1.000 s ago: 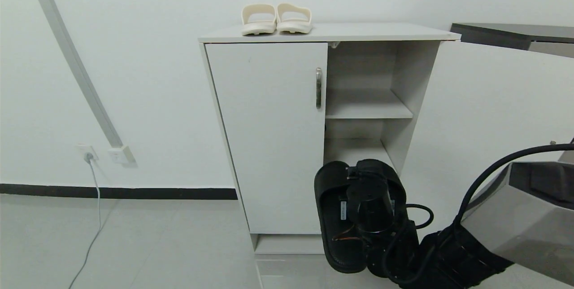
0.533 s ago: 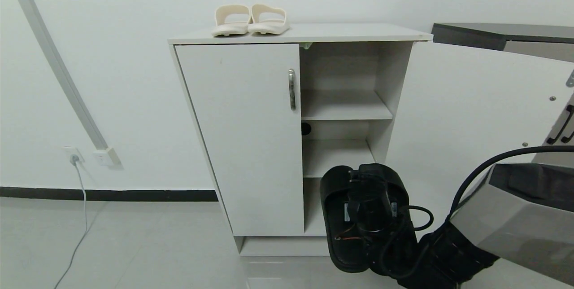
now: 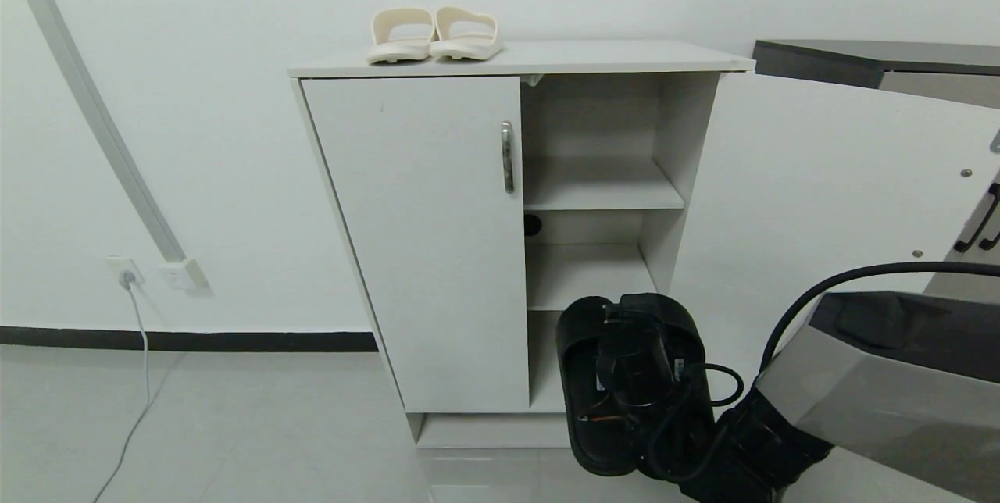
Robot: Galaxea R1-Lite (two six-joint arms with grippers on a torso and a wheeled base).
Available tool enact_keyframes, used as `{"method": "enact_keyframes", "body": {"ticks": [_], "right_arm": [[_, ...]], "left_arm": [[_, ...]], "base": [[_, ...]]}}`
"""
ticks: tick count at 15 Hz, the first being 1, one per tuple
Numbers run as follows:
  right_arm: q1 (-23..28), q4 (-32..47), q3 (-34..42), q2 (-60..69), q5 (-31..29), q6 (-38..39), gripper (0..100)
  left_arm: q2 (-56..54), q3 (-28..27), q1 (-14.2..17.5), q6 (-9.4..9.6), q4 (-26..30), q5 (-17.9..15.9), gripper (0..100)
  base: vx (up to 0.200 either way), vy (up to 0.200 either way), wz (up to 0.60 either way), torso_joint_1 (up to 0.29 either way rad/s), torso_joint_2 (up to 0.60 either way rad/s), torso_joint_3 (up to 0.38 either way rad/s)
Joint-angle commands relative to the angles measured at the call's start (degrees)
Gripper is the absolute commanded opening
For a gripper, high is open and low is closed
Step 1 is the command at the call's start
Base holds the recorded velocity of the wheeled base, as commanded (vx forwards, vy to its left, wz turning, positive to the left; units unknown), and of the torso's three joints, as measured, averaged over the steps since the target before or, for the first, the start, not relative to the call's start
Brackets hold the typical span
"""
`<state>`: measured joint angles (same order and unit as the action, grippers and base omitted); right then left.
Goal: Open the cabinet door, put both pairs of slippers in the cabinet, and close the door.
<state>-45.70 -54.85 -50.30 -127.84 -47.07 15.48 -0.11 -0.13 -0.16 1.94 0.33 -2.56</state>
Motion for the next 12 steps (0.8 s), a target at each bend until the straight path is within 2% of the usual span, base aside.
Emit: {"method": "enact_keyframes", "body": {"ticks": [1, 10, 12], "right_arm": [[0.0, -0.2, -0.2, -1.1, 0.1, 0.3, 0], [0.6, -1.2, -2.0, -4.0, 3.6, 2.4, 0], [0.6, -1.2, -2.2, -4.3, 3.6, 2.4, 0]], "left_arm": [[0.1, 0.0, 0.0, 0.00, 0.0, 0.0, 0], [0.1, 0.0, 0.0, 0.00, 0.1, 0.0, 0], [0.1, 0.0, 0.0, 0.00, 0.1, 0.0, 0]], "base": [[0.000, 0.000, 0.00, 0.000, 0.00, 0.000], [0.000, 0.000, 0.00, 0.000, 0.00, 0.000], [0.000, 0.000, 0.00, 0.007, 0.01, -0.139]]}}
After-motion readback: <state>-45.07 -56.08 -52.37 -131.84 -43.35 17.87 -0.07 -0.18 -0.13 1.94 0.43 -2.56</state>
